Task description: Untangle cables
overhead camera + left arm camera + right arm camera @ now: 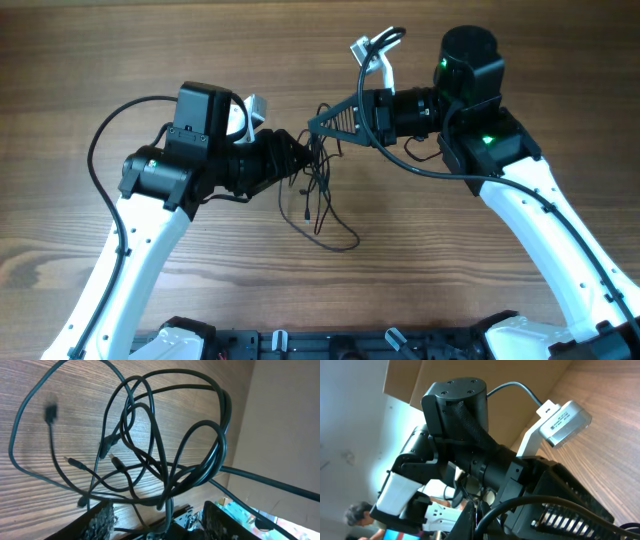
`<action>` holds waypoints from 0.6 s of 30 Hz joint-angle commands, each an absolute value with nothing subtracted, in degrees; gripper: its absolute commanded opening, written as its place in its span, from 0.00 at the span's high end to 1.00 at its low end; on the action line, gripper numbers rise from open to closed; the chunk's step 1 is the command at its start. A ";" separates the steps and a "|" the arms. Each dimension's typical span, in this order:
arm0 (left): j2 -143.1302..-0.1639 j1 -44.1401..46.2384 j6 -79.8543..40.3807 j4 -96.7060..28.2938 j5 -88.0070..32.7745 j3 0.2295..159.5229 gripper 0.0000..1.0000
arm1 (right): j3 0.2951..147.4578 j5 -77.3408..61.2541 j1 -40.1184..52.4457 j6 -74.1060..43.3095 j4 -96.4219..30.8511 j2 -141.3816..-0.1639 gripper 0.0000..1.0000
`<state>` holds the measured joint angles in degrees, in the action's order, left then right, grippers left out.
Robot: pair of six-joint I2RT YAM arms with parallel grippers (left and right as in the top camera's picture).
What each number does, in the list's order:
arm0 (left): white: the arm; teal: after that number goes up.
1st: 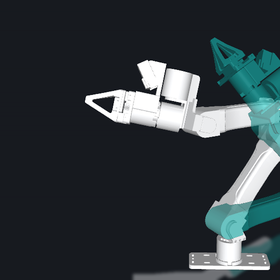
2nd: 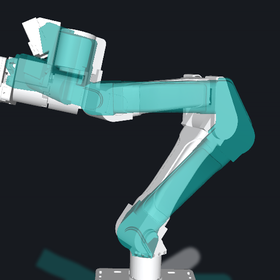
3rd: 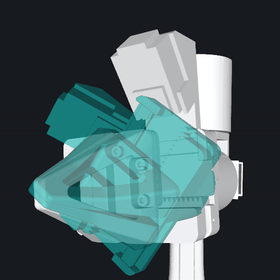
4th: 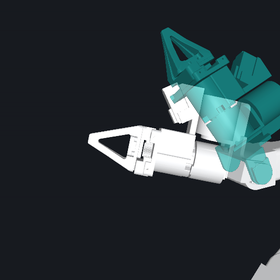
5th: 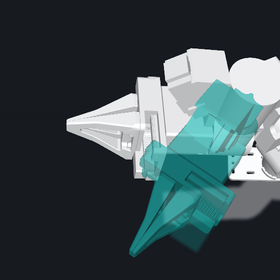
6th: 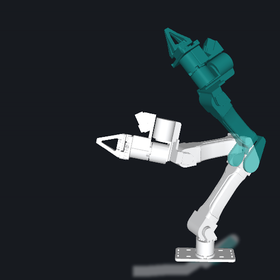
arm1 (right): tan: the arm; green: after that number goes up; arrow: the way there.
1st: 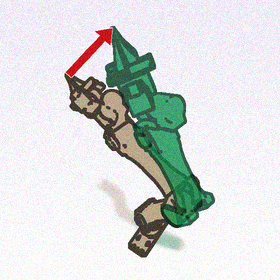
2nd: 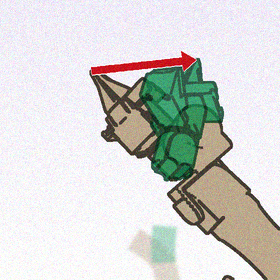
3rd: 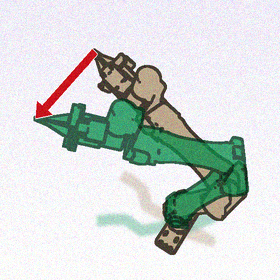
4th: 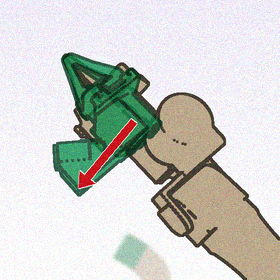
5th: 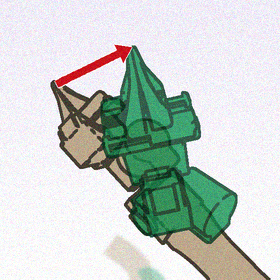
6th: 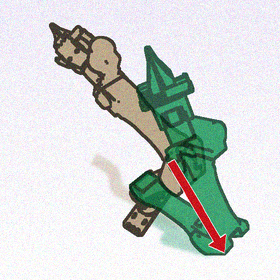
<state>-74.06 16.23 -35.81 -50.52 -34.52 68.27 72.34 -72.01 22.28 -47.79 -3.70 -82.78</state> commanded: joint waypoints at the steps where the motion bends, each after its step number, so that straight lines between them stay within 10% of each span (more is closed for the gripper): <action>1: -74.28 16.40 -34.89 -50.30 -32.29 68.62 0.44 | 72.64 -73.63 22.33 -49.69 -3.03 -82.72 0.96; 18: -74.81 19.68 -32.21 -49.25 -27.92 68.62 0.42 | 72.64 -74.94 22.33 -51.20 -2.20 -82.72 0.96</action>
